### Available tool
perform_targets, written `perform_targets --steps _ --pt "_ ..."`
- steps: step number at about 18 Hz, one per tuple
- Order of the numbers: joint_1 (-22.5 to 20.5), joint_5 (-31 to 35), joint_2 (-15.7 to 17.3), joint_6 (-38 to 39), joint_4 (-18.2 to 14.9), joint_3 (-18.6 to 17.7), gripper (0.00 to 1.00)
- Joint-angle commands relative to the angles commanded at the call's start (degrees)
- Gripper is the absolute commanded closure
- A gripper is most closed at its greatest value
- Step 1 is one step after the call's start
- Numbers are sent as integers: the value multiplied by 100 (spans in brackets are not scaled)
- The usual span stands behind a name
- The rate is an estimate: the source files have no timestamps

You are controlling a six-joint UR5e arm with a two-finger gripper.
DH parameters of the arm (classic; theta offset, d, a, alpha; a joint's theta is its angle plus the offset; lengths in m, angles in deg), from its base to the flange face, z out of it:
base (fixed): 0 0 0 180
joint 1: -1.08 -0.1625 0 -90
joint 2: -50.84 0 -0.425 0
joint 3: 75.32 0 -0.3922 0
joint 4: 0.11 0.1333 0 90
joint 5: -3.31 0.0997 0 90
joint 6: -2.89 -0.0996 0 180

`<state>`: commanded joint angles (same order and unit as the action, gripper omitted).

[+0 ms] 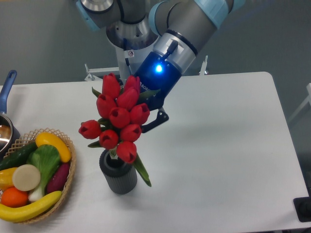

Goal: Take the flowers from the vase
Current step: 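Carry the tulip bunch up and away from the vase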

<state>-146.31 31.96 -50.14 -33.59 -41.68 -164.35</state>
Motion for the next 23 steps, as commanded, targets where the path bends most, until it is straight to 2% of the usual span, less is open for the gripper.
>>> perform_targets --steps 4,7,12,23 --pt "-351 26 27 -52 0 -52 62" --pt "-799 26 27 -140 0 -26 62" --pt "-1230 26 -17 -843 -9 -114 62" --pt "-1319 18 -17 -1099 0 -413 62"
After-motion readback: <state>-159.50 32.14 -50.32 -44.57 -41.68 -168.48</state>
